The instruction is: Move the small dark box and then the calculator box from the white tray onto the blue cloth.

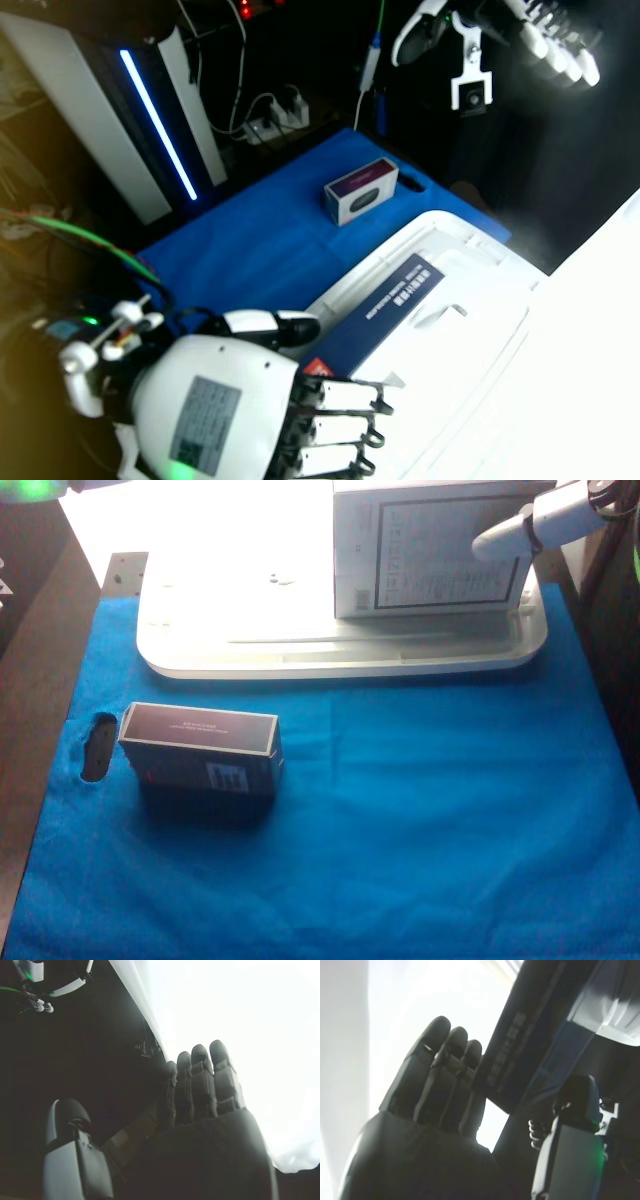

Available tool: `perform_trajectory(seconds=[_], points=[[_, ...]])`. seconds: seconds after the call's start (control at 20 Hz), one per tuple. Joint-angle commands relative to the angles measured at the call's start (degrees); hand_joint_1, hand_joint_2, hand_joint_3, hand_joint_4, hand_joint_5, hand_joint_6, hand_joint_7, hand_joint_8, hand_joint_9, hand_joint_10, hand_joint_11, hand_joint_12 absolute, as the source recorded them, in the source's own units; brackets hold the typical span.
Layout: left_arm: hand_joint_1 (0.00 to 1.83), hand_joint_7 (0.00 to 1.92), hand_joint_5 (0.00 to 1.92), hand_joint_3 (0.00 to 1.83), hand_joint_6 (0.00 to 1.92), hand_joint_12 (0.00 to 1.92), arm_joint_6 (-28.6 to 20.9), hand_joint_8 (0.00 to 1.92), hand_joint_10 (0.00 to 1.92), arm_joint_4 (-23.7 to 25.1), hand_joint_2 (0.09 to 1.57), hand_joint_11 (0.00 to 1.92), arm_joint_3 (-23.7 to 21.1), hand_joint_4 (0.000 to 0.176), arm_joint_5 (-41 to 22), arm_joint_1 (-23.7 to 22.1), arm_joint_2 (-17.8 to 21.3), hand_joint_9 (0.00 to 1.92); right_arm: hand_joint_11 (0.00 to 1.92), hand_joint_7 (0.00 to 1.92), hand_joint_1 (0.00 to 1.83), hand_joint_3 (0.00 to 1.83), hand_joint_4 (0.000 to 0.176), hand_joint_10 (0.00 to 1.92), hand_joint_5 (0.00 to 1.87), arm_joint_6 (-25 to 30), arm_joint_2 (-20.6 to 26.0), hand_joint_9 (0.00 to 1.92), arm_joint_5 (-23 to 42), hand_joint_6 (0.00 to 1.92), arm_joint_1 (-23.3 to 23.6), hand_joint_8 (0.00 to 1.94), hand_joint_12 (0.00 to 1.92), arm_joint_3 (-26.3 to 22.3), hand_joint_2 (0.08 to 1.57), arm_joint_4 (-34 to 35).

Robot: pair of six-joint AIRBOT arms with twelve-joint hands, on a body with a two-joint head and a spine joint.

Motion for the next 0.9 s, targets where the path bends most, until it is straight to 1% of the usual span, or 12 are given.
perform_trajectory(seconds=[0.0, 0.05, 0.15, 0.2, 0.25, 0.35, 0.5, 0.55, 0.65, 0.7, 0.75, 0.85], points=[[0.44, 0.23, 0.17, 0.0, 0.0, 0.55, -0.1, 0.0, 0.0, -2.4, 0.95, 0.0, -0.2, 0.0, -6.6, -0.9, 0.1, 0.22, 0.75, 1.02, 1.16, 0.0, 0.0, 0.04, 0.94, 1.0, -0.2, 1.05, 6.3, 0.03, 0.2, 0.02, 0.65, 0.5, 0.88, 1.7], [0.43, 0.24, 0.17, 0.0, 0.0, 0.63, -0.1, 0.0, 0.01, -2.4, 0.95, 0.0, -0.2, 0.0, -6.5, -0.9, 0.1, 0.24, 0.91, 1.3, 1.25, 0.01, 0.0, 0.04, 1.07, 1.0, -0.2, 1.28, 6.3, 0.57, 0.1, 0.28, 0.82, 0.5, 0.99, 1.7], [0.38, 0.21, 0.14, 0.0, 0.0, 0.64, -0.1, 0.0, 0.0, -2.4, 0.95, 0.0, -0.2, 0.0, -6.3, -0.9, 0.0, 0.2, 1.08, 1.26, 1.27, 0.0, 0.0, 0.04, 1.09, 1.0, -0.2, 1.42, 6.3, 0.72, 0.0, 0.57, 0.89, 0.5, 1.03, 1.7], [0.39, 0.19, 0.12, 0.0, 0.0, 0.61, -0.1, 0.0, 0.0, -2.4, 0.94, 0.0, -0.1, 0.0, -6.0, -0.9, -0.1, 0.18, 1.12, 1.24, 1.27, 0.0, 0.0, 0.04, 1.06, 1.0, -0.2, 1.45, 6.4, 0.76, 0.1, 0.64, 0.88, 0.5, 1.05, 1.7], [0.42, 0.19, 0.13, 0.0, 0.01, 0.61, 0.1, 0.0, 0.0, -2.4, 0.91, 0.0, -0.1, 0.0, -6.0, -0.9, -0.4, 0.18, 1.12, 1.24, 1.28, 0.0, 0.0, 0.05, 1.04, 1.2, -0.2, 1.47, 6.4, 0.74, 0.1, 0.68, 0.97, 0.8, 1.05, 1.7], [0.41, 0.17, 0.13, 0.0, 0.01, 0.41, 0.2, 0.01, 0.01, -2.4, 0.89, 0.0, 0.3, 0.006, -5.9, -0.9, -1.3, 0.15, 1.14, 1.24, 1.28, 0.0, 0.0, 0.05, 1.02, 5.2, -0.6, 1.48, 7.6, 0.78, 0.1, 0.69, 0.98, 1.7, 1.05, -0.4], [0.37, 0.16, 0.12, 0.0, 0.01, 0.29, 0.3, 0.0, 0.0, -2.7, 0.91, 0.0, 1.4, 0.032, -4.5, -0.9, -2.2, 0.13, 1.15, 1.2, 1.28, 0.0, 0.0, 0.06, 0.97, 8.0, -0.6, 1.5, 10.3, 0.8, 0.1, 0.79, 1.01, 1.2, 1.07, -2.2], [0.36, 0.16, 0.13, 0.0, 0.01, 0.32, 0.5, 0.0, 0.0, -3.0, 0.9, 0.0, 1.6, 0.032, -4.3, -0.7, -2.3, 0.14, 1.14, 1.16, 1.28, 0.0, 0.0, 0.06, 0.94, 8.0, -0.6, 1.49, 11.1, 0.83, 0.2, 0.88, 1.03, 0.5, 1.09, -2.4], [0.35, 0.16, 0.1, 0.0, 0.0, 0.37, 1.5, 0.0, 0.0, -4.0, 0.91, 0.0, 1.7, 0.009, -4.2, -0.2, -2.2, 0.13, 1.14, 1.12, 1.27, 0.0, 0.0, 0.06, 0.9, 9.2, 0.1, 1.48, 12.5, 0.88, 0.9, 0.97, 1.11, -0.6, 1.11, -3.7], [0.35, 0.16, 0.09, 0.0, 0.0, 0.34, 2.0, 0.0, 0.0, -4.5, 0.92, 0.0, 1.7, 0.009, -4.2, 0.1, -2.2, 0.12, 1.12, 1.09, 1.27, 0.0, 0.0, 0.07, 0.88, 9.7, 0.5, 1.49, 12.7, 0.89, 1.3, 1.02, 1.2, -1.1, 1.12, -4.2], [0.37, 0.16, 0.09, 0.0, 0.0, 0.3, 2.2, 0.0, 0.0, -5.2, 0.92, 0.0, 1.6, 0.026, -4.2, 0.6, -2.2, 0.11, 1.08, 1.09, 1.27, 0.0, 0.0, 0.07, 0.92, 9.9, 0.7, 1.48, 13.2, 0.85, 1.3, 1.02, 1.24, -1.4, 1.11, -4.3], [0.47, 0.19, 0.11, 0.0, 0.01, 0.34, 3.6, 0.01, 0.0, -8.2, 0.93, 0.0, 1.6, 0.015, -4.7, 2.5, -2.3, 0.12, 1.14, 1.09, 1.27, 0.0, 0.0, 0.1, 0.92, 10.0, 1.1, 1.5, 13.8, 0.83, 1.3, 1.03, 1.16, -2.4, 1.11, -4.7]])
